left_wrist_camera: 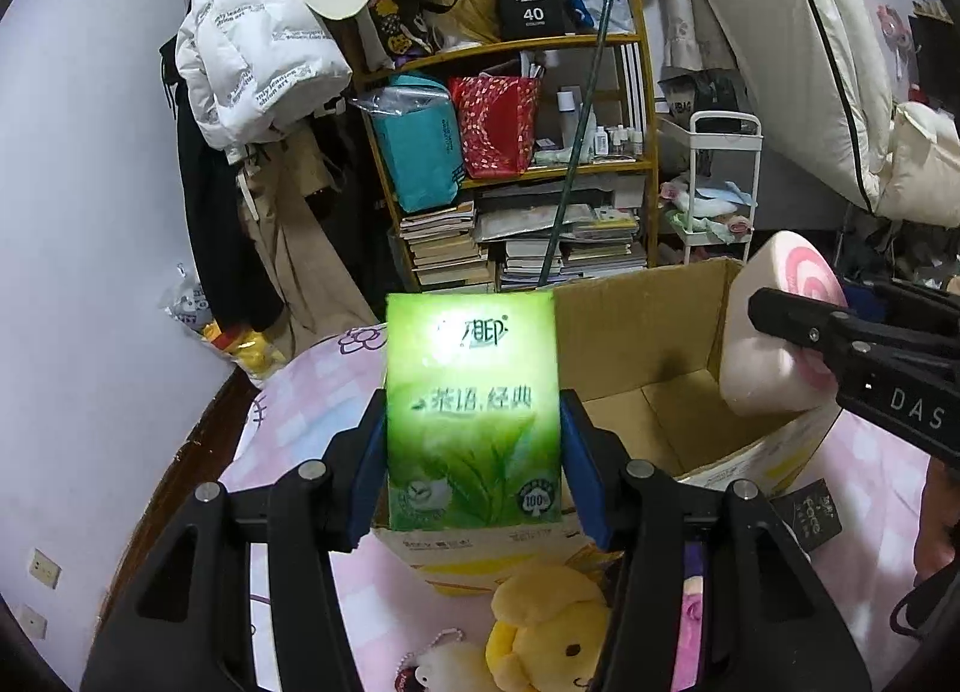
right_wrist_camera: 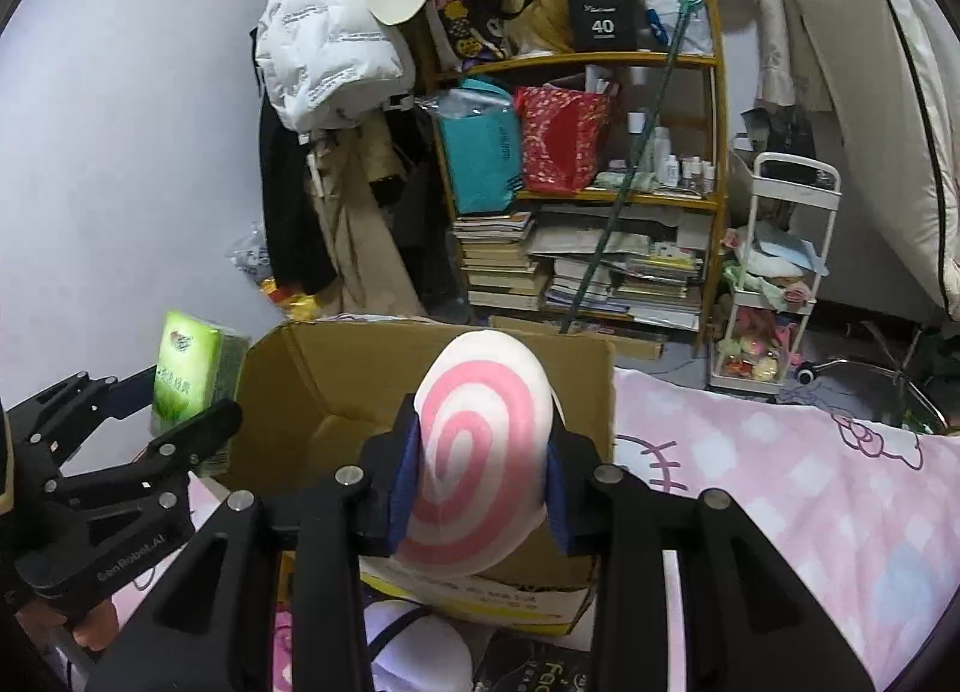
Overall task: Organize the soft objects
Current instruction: 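Lift the tissue pack and swirl cushion and carry both over the cardboard box, then open both tools to drop the tissue pack and cushion into the box, then grasp the white fluffy bird with the left tool while the right tool grasps the pink bear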
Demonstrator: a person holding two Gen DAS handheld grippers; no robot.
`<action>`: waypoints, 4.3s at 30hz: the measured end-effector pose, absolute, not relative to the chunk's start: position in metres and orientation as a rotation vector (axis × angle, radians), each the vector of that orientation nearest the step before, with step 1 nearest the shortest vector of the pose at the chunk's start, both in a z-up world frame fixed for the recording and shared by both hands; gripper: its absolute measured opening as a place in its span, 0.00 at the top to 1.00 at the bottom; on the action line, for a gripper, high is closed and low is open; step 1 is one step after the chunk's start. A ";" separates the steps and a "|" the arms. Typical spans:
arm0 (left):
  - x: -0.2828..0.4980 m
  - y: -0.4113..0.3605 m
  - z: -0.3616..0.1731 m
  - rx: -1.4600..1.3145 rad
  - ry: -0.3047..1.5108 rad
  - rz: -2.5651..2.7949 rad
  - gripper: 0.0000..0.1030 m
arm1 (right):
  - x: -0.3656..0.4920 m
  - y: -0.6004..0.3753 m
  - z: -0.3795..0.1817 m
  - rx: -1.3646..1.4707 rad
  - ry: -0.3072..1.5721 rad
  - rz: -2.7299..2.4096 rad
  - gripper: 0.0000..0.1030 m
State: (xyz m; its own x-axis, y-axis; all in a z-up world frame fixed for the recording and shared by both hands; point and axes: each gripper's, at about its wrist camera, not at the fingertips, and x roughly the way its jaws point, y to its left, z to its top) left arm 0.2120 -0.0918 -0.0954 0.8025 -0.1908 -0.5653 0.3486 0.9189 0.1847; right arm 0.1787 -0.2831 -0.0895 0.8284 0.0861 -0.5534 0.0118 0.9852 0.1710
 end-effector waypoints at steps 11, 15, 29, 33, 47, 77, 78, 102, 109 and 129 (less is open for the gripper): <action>0.215 -0.086 -0.097 0.246 0.613 -0.261 0.41 | 0.178 -0.286 -0.095 0.180 0.607 0.003 0.55; 0.211 -0.081 -0.093 0.240 0.623 -0.260 0.40 | 0.173 -0.281 -0.094 0.152 0.610 0.010 0.51; 0.176 -0.057 -0.058 0.222 0.579 -0.224 0.18 | 0.153 -0.284 -0.079 0.191 0.599 0.017 0.32; 0.167 -0.054 -0.055 0.236 0.589 -0.215 0.17 | 0.141 -0.283 -0.074 0.185 0.597 0.007 0.18; 0.133 -0.030 -0.047 0.228 0.635 -0.172 0.04 | 0.091 -0.273 -0.058 0.166 0.584 -0.004 0.00; 0.168 0.013 -0.132 0.158 0.892 -0.290 0.04 | 0.083 -0.216 -0.143 0.239 0.792 0.091 0.00; 0.170 0.012 -0.135 0.161 0.898 -0.291 0.04 | 0.084 -0.216 -0.145 0.239 0.796 0.092 0.00; 0.188 0.005 -0.179 0.171 1.023 -0.298 0.04 | 0.107 -0.211 -0.176 0.226 0.898 0.113 0.00; 0.193 0.007 -0.186 0.151 1.032 -0.288 0.04 | 0.108 -0.200 -0.180 0.199 0.907 0.128 0.00; 0.187 -0.011 -0.188 0.177 0.989 -0.386 0.49 | 0.113 -0.208 -0.198 0.200 0.938 0.127 0.00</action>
